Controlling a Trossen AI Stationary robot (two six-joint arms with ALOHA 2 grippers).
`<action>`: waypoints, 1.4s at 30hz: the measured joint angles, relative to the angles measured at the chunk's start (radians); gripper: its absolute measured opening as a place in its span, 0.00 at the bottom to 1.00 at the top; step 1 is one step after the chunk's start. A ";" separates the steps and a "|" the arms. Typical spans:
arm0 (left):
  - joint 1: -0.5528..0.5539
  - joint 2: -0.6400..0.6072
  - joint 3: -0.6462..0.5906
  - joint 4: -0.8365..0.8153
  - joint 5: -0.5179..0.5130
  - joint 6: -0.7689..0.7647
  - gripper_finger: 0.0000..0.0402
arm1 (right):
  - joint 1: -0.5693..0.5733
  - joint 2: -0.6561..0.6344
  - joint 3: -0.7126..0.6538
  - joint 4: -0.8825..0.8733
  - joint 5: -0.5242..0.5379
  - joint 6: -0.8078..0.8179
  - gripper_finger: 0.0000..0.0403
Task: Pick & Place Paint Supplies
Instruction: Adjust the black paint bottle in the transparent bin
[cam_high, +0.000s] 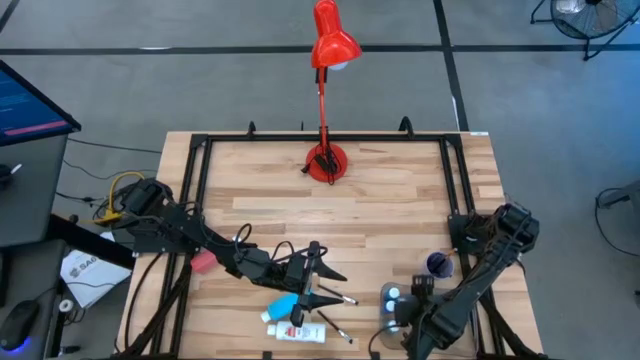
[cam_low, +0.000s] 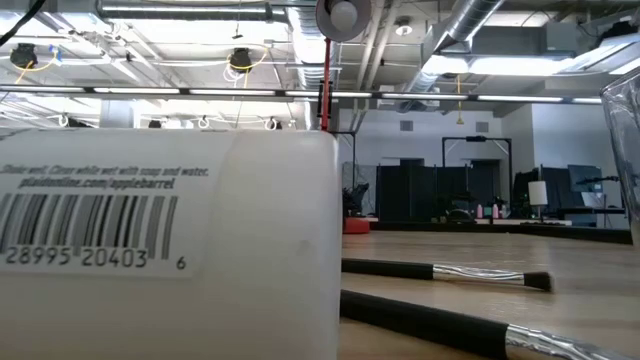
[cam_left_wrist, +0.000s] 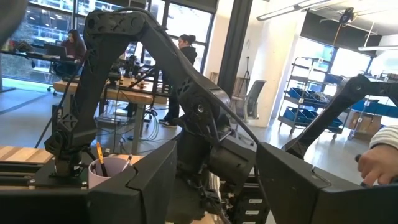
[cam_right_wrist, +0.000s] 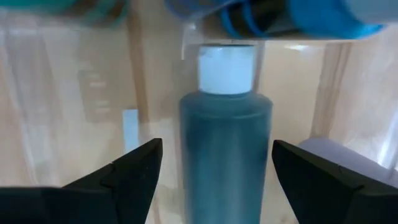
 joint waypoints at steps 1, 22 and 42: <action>0.000 0.000 0.000 0.000 0.000 0.000 0.52 | -0.004 0.000 0.000 -0.002 0.000 0.012 0.74; 0.000 0.000 0.000 0.002 0.000 0.000 0.52 | -0.025 -0.001 -0.111 0.105 -0.119 0.021 0.71; 0.000 0.000 0.000 0.007 0.000 0.000 0.52 | -0.020 -0.060 -0.078 0.062 -0.080 0.093 0.37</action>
